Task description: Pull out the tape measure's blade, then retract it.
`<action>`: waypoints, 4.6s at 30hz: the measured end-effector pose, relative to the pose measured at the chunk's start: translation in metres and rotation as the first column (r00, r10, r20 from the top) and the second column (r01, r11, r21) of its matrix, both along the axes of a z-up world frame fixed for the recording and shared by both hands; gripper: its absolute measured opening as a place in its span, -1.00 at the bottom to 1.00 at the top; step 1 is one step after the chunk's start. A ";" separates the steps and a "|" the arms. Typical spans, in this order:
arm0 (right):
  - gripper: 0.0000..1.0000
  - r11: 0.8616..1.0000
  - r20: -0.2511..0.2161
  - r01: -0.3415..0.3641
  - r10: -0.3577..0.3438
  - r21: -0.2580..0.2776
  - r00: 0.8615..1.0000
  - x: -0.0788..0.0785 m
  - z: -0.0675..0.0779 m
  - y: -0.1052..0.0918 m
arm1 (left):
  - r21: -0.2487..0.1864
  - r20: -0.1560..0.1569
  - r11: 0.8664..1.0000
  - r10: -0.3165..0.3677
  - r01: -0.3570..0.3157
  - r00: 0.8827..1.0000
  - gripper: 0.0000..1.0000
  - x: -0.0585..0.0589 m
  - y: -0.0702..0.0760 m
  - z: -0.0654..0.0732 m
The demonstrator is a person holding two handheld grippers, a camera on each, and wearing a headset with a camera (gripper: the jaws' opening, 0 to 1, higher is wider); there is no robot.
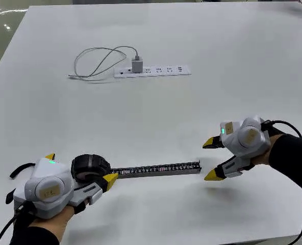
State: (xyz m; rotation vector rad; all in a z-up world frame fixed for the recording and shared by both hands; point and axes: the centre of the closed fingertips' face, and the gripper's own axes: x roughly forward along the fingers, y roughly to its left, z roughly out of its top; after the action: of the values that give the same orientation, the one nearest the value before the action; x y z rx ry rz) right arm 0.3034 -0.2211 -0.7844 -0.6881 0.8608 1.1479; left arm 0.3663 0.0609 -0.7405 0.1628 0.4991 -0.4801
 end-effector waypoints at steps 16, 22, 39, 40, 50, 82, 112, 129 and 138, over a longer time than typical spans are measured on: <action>-0.41 0.997 -0.022 -0.066 0.065 -0.034 0.998 0.000 -0.015 0.010 | -0.010 0.021 1.000 0.007 -0.007 1.000 0.98 -0.001 0.002 -0.003; -0.53 0.997 -0.035 -0.063 0.061 -0.037 0.997 0.001 -0.019 0.012 | -0.022 0.007 0.999 0.025 -0.025 1.000 0.98 -0.002 0.002 -0.011; -0.77 0.997 -0.043 -0.059 0.057 -0.056 0.997 0.003 -0.022 0.011 | -0.055 0.015 0.995 0.083 -0.082 0.996 0.80 0.005 -0.004 -0.010; -0.77 0.997 -0.043 -0.057 0.055 -0.056 0.998 0.003 -0.022 0.011 | -0.055 0.013 0.995 0.085 -0.084 0.996 0.79 0.005 -0.005 -0.011; -0.78 0.998 -0.066 0.000 -0.004 -0.063 0.998 0.003 -0.022 0.010 | -0.059 -0.009 0.993 0.101 -0.101 0.995 0.66 0.005 -0.007 -0.015; -0.82 0.992 -0.112 0.064 -0.076 -0.111 0.991 0.006 -0.024 0.010 | -0.036 -0.044 0.976 0.211 -0.213 0.976 0.31 0.009 -0.003 -0.022; -0.82 0.992 -0.099 0.097 -0.105 -0.077 0.990 0.007 -0.024 0.014 | -0.019 -0.068 0.983 0.184 -0.185 0.981 0.16 0.008 -0.007 -0.025; -0.82 0.995 -0.088 0.028 -0.037 -0.092 0.995 0.009 -0.024 0.022 | -0.022 -0.061 0.984 0.173 -0.175 0.983 0.18 0.008 -0.008 -0.024; -0.81 0.991 -0.089 -0.002 -0.010 -0.135 0.996 0.010 -0.024 0.025 | -0.024 -0.058 0.987 0.158 -0.160 0.986 0.18 0.008 -0.007 -0.025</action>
State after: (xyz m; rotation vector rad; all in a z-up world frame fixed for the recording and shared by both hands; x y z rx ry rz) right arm 0.3133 -0.1961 -0.8086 -0.7493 1.0228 1.1308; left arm 0.3741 0.0535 -0.7653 0.0812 0.5547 -0.3362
